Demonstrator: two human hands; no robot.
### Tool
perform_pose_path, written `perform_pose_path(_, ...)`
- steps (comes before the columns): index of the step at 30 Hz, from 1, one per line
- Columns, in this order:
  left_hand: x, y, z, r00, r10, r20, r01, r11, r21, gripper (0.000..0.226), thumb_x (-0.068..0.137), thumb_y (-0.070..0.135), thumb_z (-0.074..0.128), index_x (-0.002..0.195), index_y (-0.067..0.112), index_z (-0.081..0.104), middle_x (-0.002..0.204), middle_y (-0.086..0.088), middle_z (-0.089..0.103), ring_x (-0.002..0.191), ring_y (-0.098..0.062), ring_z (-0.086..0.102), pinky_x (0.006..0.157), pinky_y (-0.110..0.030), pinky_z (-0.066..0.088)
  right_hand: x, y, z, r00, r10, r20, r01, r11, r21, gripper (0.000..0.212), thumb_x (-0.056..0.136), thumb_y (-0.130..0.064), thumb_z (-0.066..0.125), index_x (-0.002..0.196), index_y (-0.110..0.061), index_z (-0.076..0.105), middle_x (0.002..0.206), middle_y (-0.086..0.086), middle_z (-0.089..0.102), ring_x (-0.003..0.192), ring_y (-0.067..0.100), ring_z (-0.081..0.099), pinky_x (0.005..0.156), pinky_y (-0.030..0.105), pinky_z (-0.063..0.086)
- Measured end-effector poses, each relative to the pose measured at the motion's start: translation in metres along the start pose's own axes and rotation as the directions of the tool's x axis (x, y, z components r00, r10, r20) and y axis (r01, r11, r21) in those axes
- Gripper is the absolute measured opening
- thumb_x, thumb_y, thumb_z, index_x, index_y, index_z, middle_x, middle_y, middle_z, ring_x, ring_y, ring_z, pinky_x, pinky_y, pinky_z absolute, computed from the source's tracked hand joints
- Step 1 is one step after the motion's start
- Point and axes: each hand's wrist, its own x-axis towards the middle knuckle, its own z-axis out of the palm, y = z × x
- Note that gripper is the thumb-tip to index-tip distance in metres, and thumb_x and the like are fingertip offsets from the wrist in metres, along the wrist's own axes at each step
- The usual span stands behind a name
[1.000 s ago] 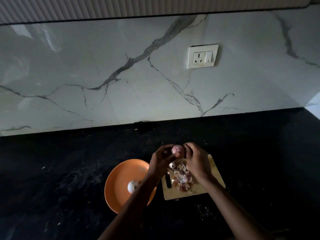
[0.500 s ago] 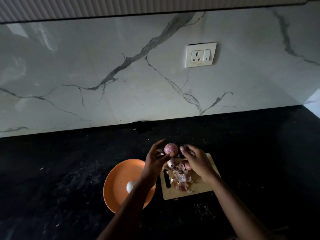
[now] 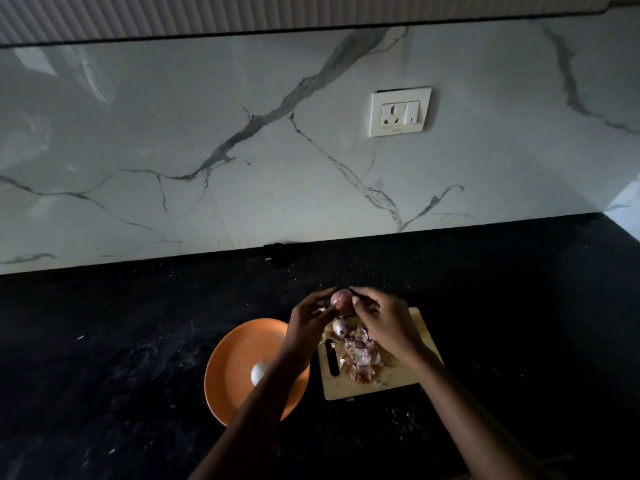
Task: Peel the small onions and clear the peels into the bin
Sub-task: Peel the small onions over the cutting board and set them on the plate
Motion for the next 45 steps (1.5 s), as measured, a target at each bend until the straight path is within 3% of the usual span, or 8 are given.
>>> perform_pose_path(7, 0.0, 0.002, 0.001, 0.999, 0.014, 0.035, -0.015, 1.0, 0.017, 0.037, 0.077, 0.022, 0.073, 0.113, 0.017, 0.068, 0.113, -0.012, 0.073, 0.11, -0.033, 0.068, 0.097, -0.046, 0.054, -0.001, 0.002, -0.002, 0.999, -0.044, -0.008, 0.044, 0.999, -0.028, 0.025, 0.097, -0.029, 0.064, 0.118, -0.016, 0.071, 0.107, -0.002, 0.075, 0.088, -0.001, 0.067, 0.071, 0.004, 0.049)
perform_pose_path(16, 0.005, -0.011, 0.01, 0.996, 0.079, -0.034, -0.07, 0.974, 0.218, 0.034, 0.083, 0.016, 0.078, 0.115, 0.016, 0.068, 0.1, 0.005, 0.075, 0.095, -0.008, 0.072, 0.081, -0.025, 0.057, -0.004, 0.001, 0.007, 0.996, 0.066, -0.057, -0.066, 0.998, 0.0, 0.026, 0.092, -0.018, 0.07, 0.118, -0.017, 0.07, 0.111, -0.004, 0.072, 0.083, -0.007, 0.06, 0.064, 0.001, 0.045)
perform_pose_path(20, 0.005, -0.018, 0.008, 0.996, 0.087, -0.029, -0.074, 0.948, 0.309, 0.033, 0.087, 0.027, 0.076, 0.119, 0.025, 0.067, 0.108, 0.003, 0.074, 0.097, -0.014, 0.072, 0.086, -0.042, 0.06, -0.009, 0.004, 0.011, 0.996, 0.021, -0.087, -0.024, 0.999, -0.024, 0.029, 0.089, -0.015, 0.073, 0.118, -0.014, 0.068, 0.115, -0.001, 0.072, 0.092, -0.001, 0.063, 0.068, 0.002, 0.049)
perform_pose_path(26, -0.003, -0.017, 0.007, 0.999, 0.026, -0.034, -0.02, 0.984, 0.175, 0.031, 0.09, 0.003, 0.07, 0.12, 0.007, 0.064, 0.107, -0.009, 0.074, 0.095, -0.017, 0.073, 0.077, -0.024, 0.057, -0.009, 0.008, 0.019, 0.994, -0.052, -0.1, 0.041, 0.993, -0.109, 0.03, 0.087, -0.011, 0.076, 0.116, -0.009, 0.069, 0.112, 0.004, 0.074, 0.098, 0.009, 0.069, 0.069, -0.003, 0.044)
perform_pose_path(32, -0.006, -0.012, -0.001, 1.0, 0.013, -0.023, -0.012, 0.999, 0.046, 0.034, 0.091, 0.016, 0.069, 0.123, 0.005, 0.062, 0.108, -0.015, 0.073, 0.102, -0.031, 0.071, 0.088, -0.04, 0.058, -0.006, 0.008, 0.02, 0.983, -0.135, -0.128, 0.123, 0.988, -0.097, 0.025, 0.094, -0.023, 0.067, 0.118, -0.016, 0.07, 0.113, 0.0, 0.073, 0.103, 0.011, 0.069, 0.084, 0.025, 0.059)
perform_pose_path(36, -0.005, -0.013, -0.001, 0.999, -0.012, -0.041, 0.012, 1.0, -0.005, 0.045, 0.085, 0.035, 0.073, 0.123, 0.011, 0.062, 0.112, -0.016, 0.071, 0.107, -0.034, 0.068, 0.096, -0.052, 0.054, -0.003, 0.001, 0.022, 0.996, 0.081, -0.034, -0.077, 0.991, 0.107, 0.044, 0.094, -0.05, 0.059, 0.128, -0.022, 0.066, 0.113, -0.009, 0.07, 0.102, 0.002, 0.065, 0.077, 0.004, 0.048)
perform_pose_path(40, -0.003, -0.008, 0.003, 0.999, -0.019, -0.044, 0.018, 0.999, -0.033, 0.04, 0.084, 0.028, 0.076, 0.118, 0.012, 0.063, 0.111, -0.017, 0.071, 0.108, -0.038, 0.067, 0.097, -0.053, 0.054, -0.001, -0.003, 0.021, 0.985, 0.161, -0.066, -0.134, 0.942, 0.307, 0.033, 0.094, -0.04, 0.066, 0.121, -0.022, 0.072, 0.109, -0.009, 0.073, 0.091, -0.005, 0.067, 0.07, 0.004, 0.047)
perform_pose_path(45, -0.002, -0.004, 0.008, 0.998, 0.01, -0.059, -0.014, 0.998, -0.064, 0.046, 0.077, 0.026, 0.081, 0.114, 0.004, 0.063, 0.108, -0.024, 0.07, 0.105, -0.042, 0.067, 0.097, -0.059, 0.052, -0.002, -0.001, 0.025, 0.968, -0.001, -0.25, 0.021, 0.997, 0.075, 0.021, 0.099, -0.029, 0.062, 0.109, -0.015, 0.073, 0.098, -0.004, 0.075, 0.087, 0.004, 0.068, 0.071, 0.008, 0.049)
